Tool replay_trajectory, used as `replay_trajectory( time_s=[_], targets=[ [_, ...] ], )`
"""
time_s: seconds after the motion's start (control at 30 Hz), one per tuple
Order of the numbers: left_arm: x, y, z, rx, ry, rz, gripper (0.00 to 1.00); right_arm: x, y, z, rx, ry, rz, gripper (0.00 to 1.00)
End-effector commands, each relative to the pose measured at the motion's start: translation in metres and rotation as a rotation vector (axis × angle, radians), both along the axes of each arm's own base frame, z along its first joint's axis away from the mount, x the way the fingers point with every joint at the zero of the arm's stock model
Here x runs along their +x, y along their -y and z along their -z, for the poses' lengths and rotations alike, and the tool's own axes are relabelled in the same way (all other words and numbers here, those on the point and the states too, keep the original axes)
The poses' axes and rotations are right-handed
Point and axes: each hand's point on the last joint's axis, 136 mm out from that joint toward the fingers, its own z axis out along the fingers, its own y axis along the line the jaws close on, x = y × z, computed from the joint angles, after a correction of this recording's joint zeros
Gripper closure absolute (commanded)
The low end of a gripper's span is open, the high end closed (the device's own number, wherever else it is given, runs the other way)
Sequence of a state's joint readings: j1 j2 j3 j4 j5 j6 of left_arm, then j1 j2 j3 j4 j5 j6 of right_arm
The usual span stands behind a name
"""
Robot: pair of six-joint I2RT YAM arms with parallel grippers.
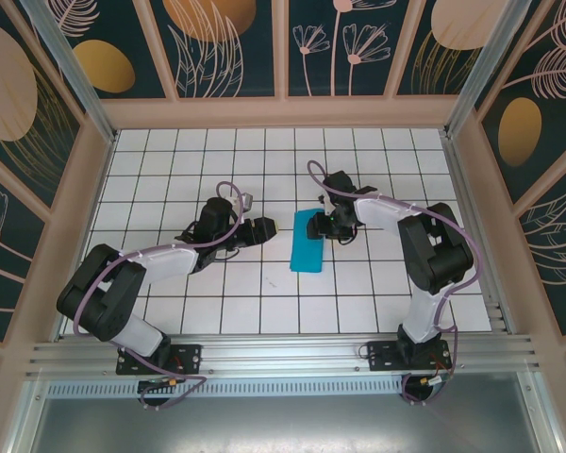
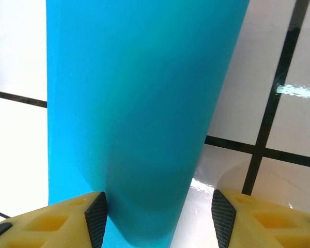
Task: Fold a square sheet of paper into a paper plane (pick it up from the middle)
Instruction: Fold the square sheet of paper in half at the center of the table.
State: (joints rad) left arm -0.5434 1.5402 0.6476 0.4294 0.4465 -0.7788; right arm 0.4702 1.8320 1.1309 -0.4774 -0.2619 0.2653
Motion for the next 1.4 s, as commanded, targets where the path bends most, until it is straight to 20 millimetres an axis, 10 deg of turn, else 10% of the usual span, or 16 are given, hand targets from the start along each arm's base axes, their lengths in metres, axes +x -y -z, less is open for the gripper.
replay_trajectory(
  time_s=[0.0,0.67,1.37],
  targets=[
    [0.0,0.007,-0.008,-0.009,0.019,0.035,0.41,0.0,-0.004,-0.009,0.025,0.006,-0.058,0.41],
    [0.0,0.009,-0.005,-0.011,0.006,0.042,0.42,-0.003,0.009,0.017,-0.046,-0.049,-0.044,0.4],
    [0.001,0.013,-0.005,-0.011,0.0,0.06,0.43,0.0,-0.002,-0.001,0.016,-0.025,-0.124,0.4]
  ],
)
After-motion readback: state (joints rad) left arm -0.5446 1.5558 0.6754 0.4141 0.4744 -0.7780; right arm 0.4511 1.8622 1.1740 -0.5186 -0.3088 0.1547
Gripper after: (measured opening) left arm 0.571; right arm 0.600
